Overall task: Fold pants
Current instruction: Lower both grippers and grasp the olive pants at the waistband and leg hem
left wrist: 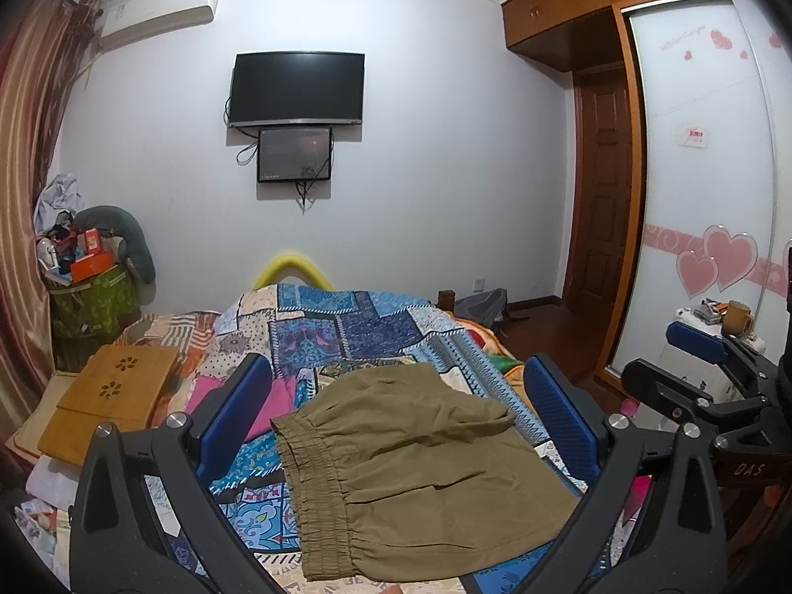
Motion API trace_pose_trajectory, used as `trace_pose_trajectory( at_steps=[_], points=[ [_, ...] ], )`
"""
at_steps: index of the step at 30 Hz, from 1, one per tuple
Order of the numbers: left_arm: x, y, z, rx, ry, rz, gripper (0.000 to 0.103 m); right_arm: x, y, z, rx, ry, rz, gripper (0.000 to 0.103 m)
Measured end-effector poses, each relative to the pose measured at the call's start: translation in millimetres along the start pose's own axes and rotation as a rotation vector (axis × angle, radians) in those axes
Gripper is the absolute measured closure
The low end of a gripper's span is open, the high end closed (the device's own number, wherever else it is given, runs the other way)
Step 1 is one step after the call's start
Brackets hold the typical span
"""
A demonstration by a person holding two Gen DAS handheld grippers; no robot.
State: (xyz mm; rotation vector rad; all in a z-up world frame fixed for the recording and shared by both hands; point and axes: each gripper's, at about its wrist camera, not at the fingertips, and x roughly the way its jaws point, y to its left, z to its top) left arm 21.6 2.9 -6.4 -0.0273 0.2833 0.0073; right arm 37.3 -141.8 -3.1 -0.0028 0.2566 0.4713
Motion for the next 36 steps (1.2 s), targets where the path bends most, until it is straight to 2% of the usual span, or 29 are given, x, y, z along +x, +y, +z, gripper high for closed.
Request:
trace_pose_trajectory(
  at_steps=[3,7,9,19,21,23,26,28,30,35,36],
  points=[
    [21,7,-5,-0.005,0.047,-0.003,0.000,9,-6,-5,0.004,0.025,-0.014,0.000],
    [60,20,-17,0.019,0.121,0.062,0.000,32,-21,-18,-0.007,0.081,-0.059,0.000],
    [86,30,-26,0.030,0.176,0.093,0.000,46,-32,-28,-0.013,0.120,-0.081,0.000],
    [199,90,-80,-0.017,0.475,0.134,0.000,114,-99,-78,0.051,0.347,-0.150,0.000],
    [220,103,-93,-0.035,0.523,0.137,0.005,126,-111,-84,0.067,0.376,-0.156,0.001],
    [234,113,-104,-0.043,0.576,0.142,0.012,139,-121,-92,0.071,0.403,-0.164,0.005],
    [258,125,-121,-0.072,0.670,0.114,0.015,164,-134,-103,0.072,0.456,-0.152,0.012],
    [269,128,-128,-0.080,0.705,0.090,0.016,179,-140,-109,0.075,0.484,-0.131,0.018],
    [281,130,-136,-0.089,0.738,0.069,0.016,196,-145,-116,0.072,0.518,-0.115,0.020],
    [303,131,-154,-0.104,0.810,0.021,0.021,235,-155,-137,0.060,0.608,-0.075,0.037],
    [305,132,-156,-0.104,0.816,0.012,0.021,242,-155,-141,0.058,0.622,-0.068,0.045]
  ],
)
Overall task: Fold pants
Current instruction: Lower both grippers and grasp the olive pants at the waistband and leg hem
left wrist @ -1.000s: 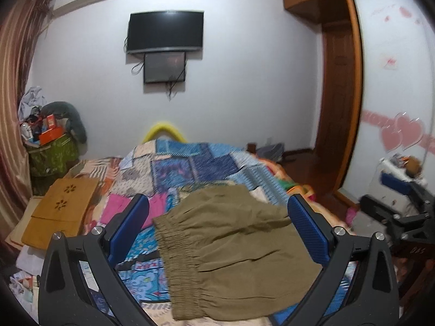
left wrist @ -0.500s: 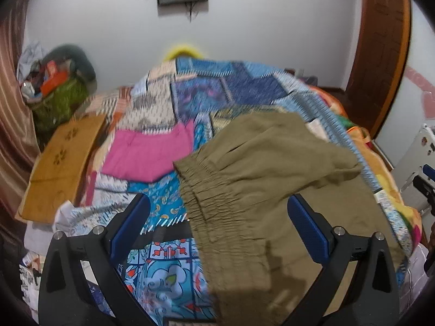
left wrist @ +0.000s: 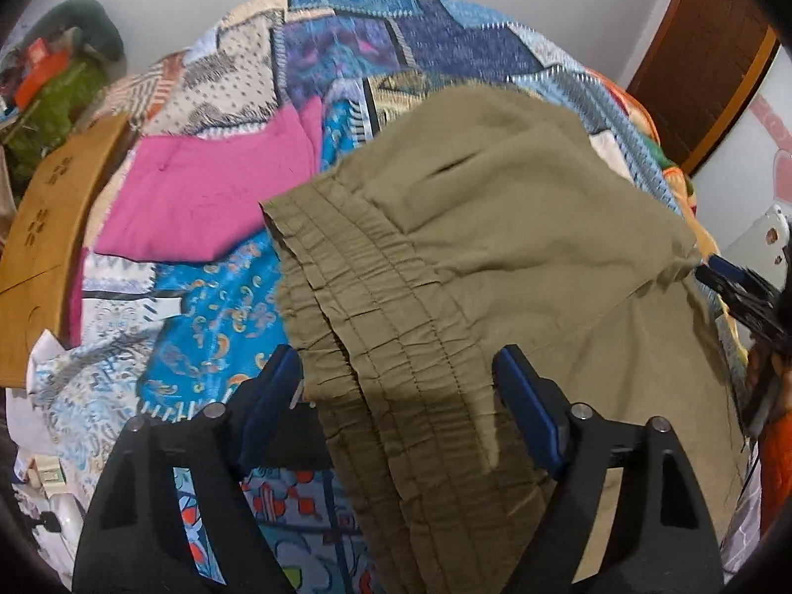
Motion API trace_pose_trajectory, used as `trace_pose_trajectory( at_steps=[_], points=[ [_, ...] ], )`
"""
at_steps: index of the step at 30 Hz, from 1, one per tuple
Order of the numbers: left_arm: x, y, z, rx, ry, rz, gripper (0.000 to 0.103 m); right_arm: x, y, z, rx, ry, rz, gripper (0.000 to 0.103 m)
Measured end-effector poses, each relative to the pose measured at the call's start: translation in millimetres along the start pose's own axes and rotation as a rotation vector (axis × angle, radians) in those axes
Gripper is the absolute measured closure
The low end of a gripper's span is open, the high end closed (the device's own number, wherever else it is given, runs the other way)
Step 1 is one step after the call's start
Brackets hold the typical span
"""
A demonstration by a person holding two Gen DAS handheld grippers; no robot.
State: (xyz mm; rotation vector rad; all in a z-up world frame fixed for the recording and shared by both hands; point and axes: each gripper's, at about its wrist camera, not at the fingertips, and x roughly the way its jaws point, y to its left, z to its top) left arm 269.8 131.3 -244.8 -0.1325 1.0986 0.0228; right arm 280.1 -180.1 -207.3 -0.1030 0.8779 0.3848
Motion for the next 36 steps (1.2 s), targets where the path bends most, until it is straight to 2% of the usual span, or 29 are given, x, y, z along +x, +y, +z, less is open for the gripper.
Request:
trace_pose_trajectory(
  at_steps=[1,5,6,7,13,15,17,20,23,26,29,30,31,34,36],
  points=[
    [1,1,-1,0.003,0.000,-0.008,0.021,7,0,0,-0.008,0.019,0.008,0.049],
    [5,4,0,0.021,-0.004,-0.026,0.021,27,4,4,-0.048,0.061,0.042,0.056],
    [6,6,0,0.027,-0.007,-0.020,0.021,29,5,6,-0.056,0.063,0.058,0.066],
    [6,6,1,0.033,-0.012,-0.012,0.021,32,6,8,-0.064,0.070,0.066,0.070],
    [6,6,-1,0.087,-0.048,0.053,0.021,44,11,7,-0.094,0.100,0.032,0.076],
    [7,6,0,0.108,-0.056,0.082,0.021,43,9,5,-0.072,0.108,0.028,0.078],
    [8,10,3,0.102,-0.058,0.108,0.021,44,3,8,-0.027,0.125,0.022,0.089],
    [10,24,8,0.073,-0.047,0.097,0.021,40,-5,11,0.069,0.160,0.056,0.093],
    [10,35,13,0.023,-0.008,0.036,0.022,31,2,7,0.021,0.168,0.064,0.092],
    [-1,33,16,0.017,-0.015,0.025,0.022,17,13,7,-0.016,0.163,0.045,0.089],
    [-12,27,20,0.032,-0.050,0.033,0.022,-3,15,12,-0.028,0.109,0.062,0.068],
    [-14,26,22,0.034,-0.056,0.027,0.022,-11,15,15,-0.030,0.080,0.069,0.056],
    [-15,25,25,0.035,-0.060,0.024,0.022,-16,16,19,-0.028,0.058,0.069,0.049],
    [-10,24,33,0.025,-0.051,0.007,0.022,-24,14,32,-0.021,-0.002,0.070,0.047],
    [1,24,36,0.013,-0.027,-0.001,0.022,-13,16,44,-0.013,0.000,0.060,0.047]
  ],
)
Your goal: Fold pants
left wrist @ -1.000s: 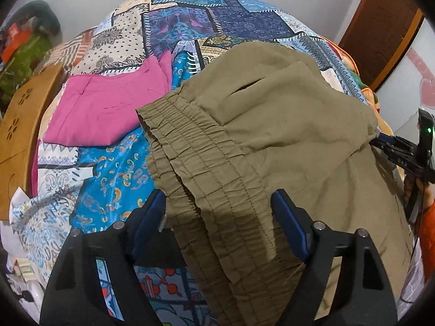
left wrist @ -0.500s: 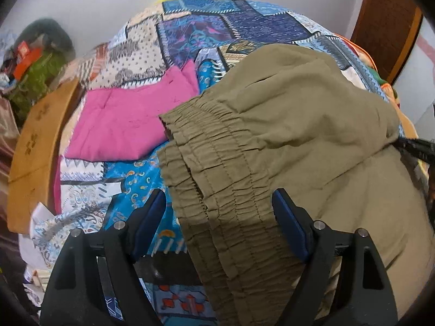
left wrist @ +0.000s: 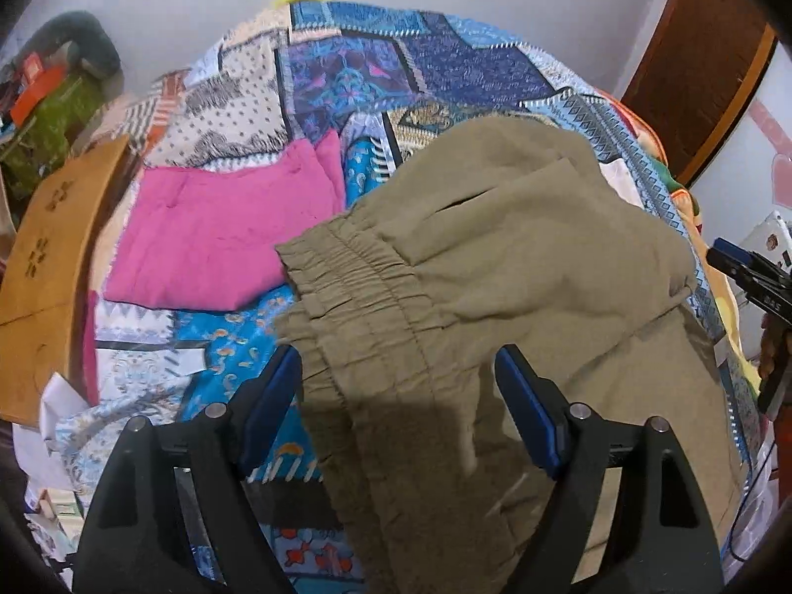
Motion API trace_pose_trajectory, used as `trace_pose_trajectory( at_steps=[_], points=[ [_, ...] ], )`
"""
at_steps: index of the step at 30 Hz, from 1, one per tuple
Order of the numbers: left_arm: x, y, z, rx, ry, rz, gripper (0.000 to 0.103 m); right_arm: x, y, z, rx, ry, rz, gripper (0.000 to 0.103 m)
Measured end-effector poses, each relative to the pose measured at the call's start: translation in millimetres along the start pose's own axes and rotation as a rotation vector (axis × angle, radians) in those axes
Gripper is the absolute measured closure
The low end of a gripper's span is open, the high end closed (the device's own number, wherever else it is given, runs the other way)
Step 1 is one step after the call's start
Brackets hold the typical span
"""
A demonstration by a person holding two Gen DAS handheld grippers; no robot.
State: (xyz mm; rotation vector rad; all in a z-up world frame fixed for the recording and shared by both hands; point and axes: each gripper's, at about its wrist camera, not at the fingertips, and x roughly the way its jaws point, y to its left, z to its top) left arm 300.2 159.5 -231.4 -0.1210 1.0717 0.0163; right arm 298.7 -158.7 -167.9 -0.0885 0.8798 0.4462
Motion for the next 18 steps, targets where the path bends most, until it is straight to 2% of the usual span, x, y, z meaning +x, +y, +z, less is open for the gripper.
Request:
trace_pose_trajectory(
  at_steps=[3,5,6,7,8,10,18],
  points=[
    [16,0,-1,-0.003,0.029,0.008,0.022,25,1,3,0.011,0.043,-0.005,0.047],
    [22,-2,-4,0.015,0.032,0.019,0.025,46,3,-1,0.015,0.103,0.018,0.049],
    [23,-3,-5,0.023,0.029,0.025,0.029,52,3,-4,0.026,0.122,0.038,0.059],
    [24,-4,-6,0.037,0.023,0.038,0.031,62,3,-8,0.040,0.144,0.074,0.075],
    [23,-5,-7,0.044,0.013,0.046,0.033,65,5,-12,0.041,0.152,0.071,0.078],
    [20,-5,-8,0.060,-0.015,0.078,0.040,68,9,-16,-0.008,0.125,0.017,0.093],
    [21,3,-12,0.030,-0.034,0.136,0.038,76,17,-17,-0.093,0.132,-0.052,0.094]
  ],
)
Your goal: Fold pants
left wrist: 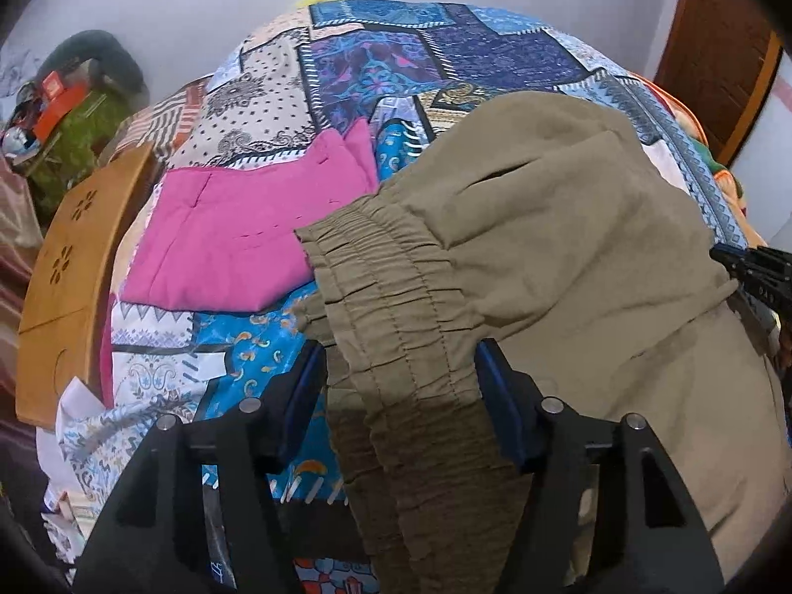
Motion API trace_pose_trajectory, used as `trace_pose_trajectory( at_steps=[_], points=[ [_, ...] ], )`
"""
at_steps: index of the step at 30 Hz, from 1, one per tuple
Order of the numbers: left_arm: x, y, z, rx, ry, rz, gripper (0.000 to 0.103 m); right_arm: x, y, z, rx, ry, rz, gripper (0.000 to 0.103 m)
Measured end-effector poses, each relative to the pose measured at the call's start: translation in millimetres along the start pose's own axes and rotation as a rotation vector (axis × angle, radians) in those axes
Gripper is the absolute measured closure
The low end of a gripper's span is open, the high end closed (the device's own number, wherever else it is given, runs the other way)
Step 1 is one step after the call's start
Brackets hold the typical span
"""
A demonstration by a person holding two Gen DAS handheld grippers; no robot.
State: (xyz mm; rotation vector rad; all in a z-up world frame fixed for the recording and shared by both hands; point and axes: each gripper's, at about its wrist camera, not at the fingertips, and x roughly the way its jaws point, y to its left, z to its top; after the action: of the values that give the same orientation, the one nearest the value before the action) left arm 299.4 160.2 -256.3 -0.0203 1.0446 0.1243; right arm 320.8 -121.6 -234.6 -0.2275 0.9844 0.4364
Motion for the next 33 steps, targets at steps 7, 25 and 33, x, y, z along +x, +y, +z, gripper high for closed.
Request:
trace_pose_trajectory(
  at_steps=[7,25,33],
  points=[
    [-17,8,-2,-0.002,0.045,-0.079,0.030,-1,4,7,-0.023,0.049,-0.047,0.093],
    [24,75,64,-0.192,0.048,-0.097,0.026,-31,-13,93,0.035,-0.127,0.027,0.054],
    [73,82,68,-0.255,0.141,-0.244,0.026,35,-7,131,0.030,-0.073,0.017,0.055]
  ],
)
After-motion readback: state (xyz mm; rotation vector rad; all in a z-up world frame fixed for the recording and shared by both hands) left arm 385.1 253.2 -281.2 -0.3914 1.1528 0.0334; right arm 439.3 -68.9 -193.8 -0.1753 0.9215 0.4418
